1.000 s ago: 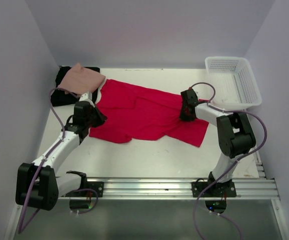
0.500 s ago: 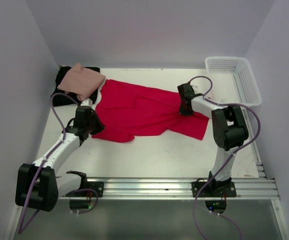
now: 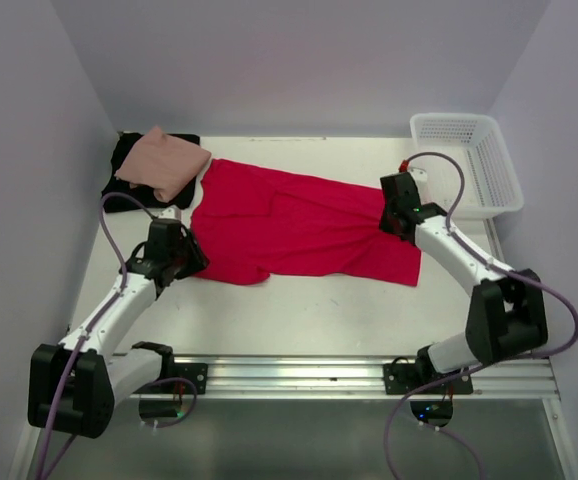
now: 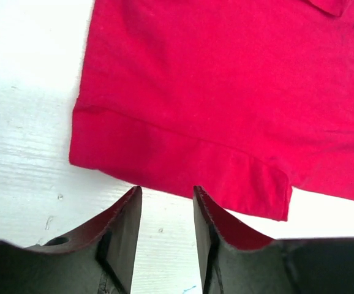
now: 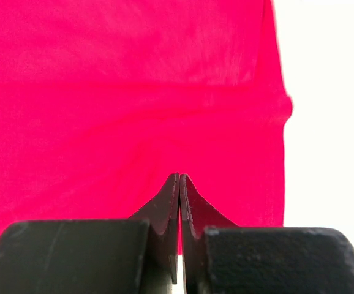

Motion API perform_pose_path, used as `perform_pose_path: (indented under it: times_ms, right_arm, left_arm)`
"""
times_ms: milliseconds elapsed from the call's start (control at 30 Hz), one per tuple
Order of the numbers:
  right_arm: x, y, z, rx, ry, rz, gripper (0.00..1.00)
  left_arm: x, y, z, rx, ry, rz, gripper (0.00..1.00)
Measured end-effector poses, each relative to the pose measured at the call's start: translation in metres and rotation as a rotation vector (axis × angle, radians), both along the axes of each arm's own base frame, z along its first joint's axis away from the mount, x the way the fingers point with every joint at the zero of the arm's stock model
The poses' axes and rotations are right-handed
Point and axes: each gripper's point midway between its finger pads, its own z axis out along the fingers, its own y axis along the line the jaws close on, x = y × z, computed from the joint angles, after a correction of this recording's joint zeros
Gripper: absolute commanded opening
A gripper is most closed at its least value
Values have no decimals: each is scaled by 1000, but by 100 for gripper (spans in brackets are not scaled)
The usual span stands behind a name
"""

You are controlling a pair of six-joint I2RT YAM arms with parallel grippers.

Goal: Fold and stack the t-shirts
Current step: Fold the tshirt

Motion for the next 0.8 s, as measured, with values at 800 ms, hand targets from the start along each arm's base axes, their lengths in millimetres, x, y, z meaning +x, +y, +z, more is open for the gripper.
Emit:
perform_pose_path:
  times_ms: [800]
  right_arm:
    - [-31,21,29,91,-85,112,0]
  left_arm:
    - [-39,-23,-48,-324,-42,181,52]
